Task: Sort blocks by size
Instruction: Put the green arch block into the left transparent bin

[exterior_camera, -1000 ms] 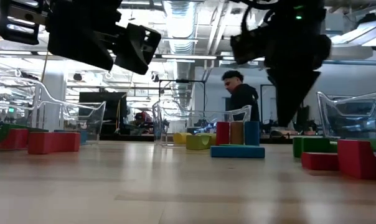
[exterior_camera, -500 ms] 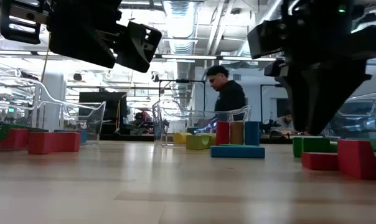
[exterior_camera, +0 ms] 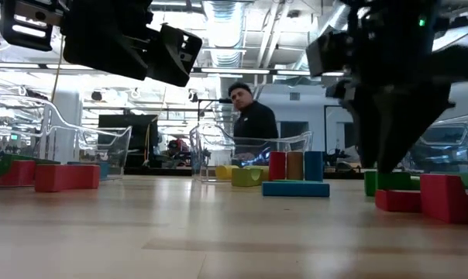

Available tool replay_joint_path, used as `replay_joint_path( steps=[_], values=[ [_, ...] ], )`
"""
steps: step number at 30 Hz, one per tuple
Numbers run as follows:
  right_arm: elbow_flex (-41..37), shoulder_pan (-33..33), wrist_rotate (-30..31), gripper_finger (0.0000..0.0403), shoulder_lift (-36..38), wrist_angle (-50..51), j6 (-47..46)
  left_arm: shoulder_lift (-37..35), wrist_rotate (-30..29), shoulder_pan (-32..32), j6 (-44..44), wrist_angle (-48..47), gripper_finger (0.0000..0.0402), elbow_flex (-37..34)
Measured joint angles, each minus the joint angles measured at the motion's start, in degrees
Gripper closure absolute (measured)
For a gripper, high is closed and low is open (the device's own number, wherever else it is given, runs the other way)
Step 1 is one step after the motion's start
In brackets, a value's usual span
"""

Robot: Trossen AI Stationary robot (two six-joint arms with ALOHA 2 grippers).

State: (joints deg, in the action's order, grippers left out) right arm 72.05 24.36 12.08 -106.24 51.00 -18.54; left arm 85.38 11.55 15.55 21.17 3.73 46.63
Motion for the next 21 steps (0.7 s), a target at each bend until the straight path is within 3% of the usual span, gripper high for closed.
replay_joint_path(
  steps=[11, 21],
  values=[
    [-4.20, -1.28, -1.44, 0.0247, -0.04, -1.57, -2.39, 0.00, 0.02, 0.07, -0.57, -0.05, 0.0221, 0.00],
    [-4.63, -1.27, -1.38, 0.0315, -0.03, 0.05, -2.13, 0.00, 0.02, 0.07, 0.14, 0.76, 0.0221, 0.00]
  ],
)
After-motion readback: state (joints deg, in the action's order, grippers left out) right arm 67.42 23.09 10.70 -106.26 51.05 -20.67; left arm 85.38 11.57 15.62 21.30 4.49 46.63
